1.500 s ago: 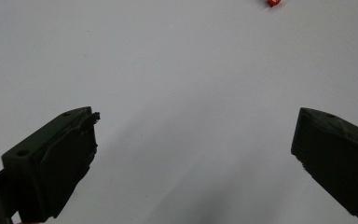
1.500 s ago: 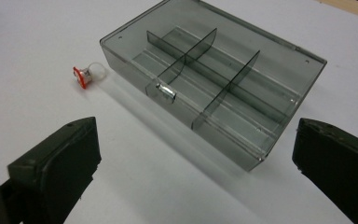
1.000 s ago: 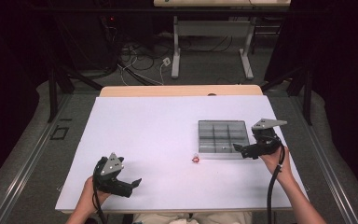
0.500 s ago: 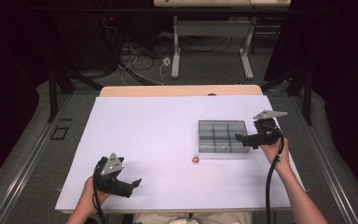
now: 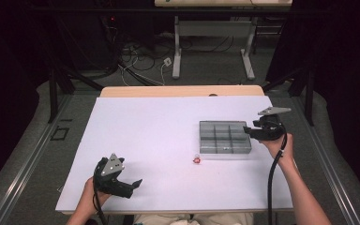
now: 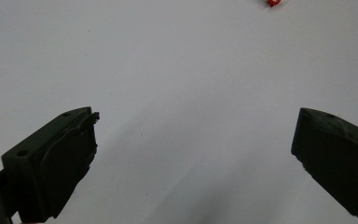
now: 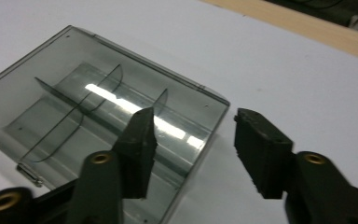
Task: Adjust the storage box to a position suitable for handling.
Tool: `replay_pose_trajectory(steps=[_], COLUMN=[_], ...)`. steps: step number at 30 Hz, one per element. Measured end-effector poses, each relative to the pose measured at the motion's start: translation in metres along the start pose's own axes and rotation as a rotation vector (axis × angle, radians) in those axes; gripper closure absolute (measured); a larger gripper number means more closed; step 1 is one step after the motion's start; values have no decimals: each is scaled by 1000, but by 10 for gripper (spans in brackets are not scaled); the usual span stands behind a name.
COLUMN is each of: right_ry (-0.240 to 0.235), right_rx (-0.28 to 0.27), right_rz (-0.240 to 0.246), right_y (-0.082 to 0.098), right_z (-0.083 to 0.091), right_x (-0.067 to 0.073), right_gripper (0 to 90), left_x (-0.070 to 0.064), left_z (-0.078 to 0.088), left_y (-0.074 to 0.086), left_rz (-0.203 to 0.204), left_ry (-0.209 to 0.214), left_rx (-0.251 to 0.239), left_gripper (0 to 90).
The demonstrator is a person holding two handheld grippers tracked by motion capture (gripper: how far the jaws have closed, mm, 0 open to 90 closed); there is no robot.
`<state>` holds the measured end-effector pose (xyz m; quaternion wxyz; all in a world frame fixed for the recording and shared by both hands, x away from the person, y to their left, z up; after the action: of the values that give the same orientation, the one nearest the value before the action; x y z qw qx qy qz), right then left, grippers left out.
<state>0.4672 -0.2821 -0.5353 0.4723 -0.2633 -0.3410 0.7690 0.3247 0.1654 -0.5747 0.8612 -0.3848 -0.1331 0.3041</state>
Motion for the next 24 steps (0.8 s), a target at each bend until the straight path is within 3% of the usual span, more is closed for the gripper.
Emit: replay_pose_trajectory(steps=[2,3,4,5,6,13,14,24], right_ry=[14,14,17,17,27,8,21,34], right_rx=[-14,-14,-3,-3,8,51,72,116], right_rz=[6,6,6,6,-1,-33,-13,1], right_y=[3,3,8,8,12,25,29,38], right_z=[1,1,-2,-2,-4,-14,-18,-27], right_x=[-5,-5,-8,-8,-10,-12,-12,-10], right_gripper=[657,657,726,726,781,865,884,900], left_x=[0,0,0,0,0,0,1,0], left_z=[-1,0,0,0,0,-1,0,-1], left_y=[-1,0,-1,0,0,0,0,0], left_rz=[-3,-5,-5,-4,0,-3,-6,-7], left_ry=[-4,0,-2,-1,-1,-1,-3,3], left_rx=[-9,-3,-5,-5,-1,-2,-3,0], left_gripper=[0,0,0,0,0,0,0,0])
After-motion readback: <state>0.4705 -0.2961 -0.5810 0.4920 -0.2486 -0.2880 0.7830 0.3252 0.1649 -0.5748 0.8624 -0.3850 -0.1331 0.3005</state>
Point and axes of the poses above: each handheld gripper's, and its own axes: z roughly backward along the jaws, y roughly out of its underside, x roughly to its left, the point moved 8 cm from there along -z, roughly forward along the jaws, and after that the axes turned 4 degrees about y, right-handed, at the moved point
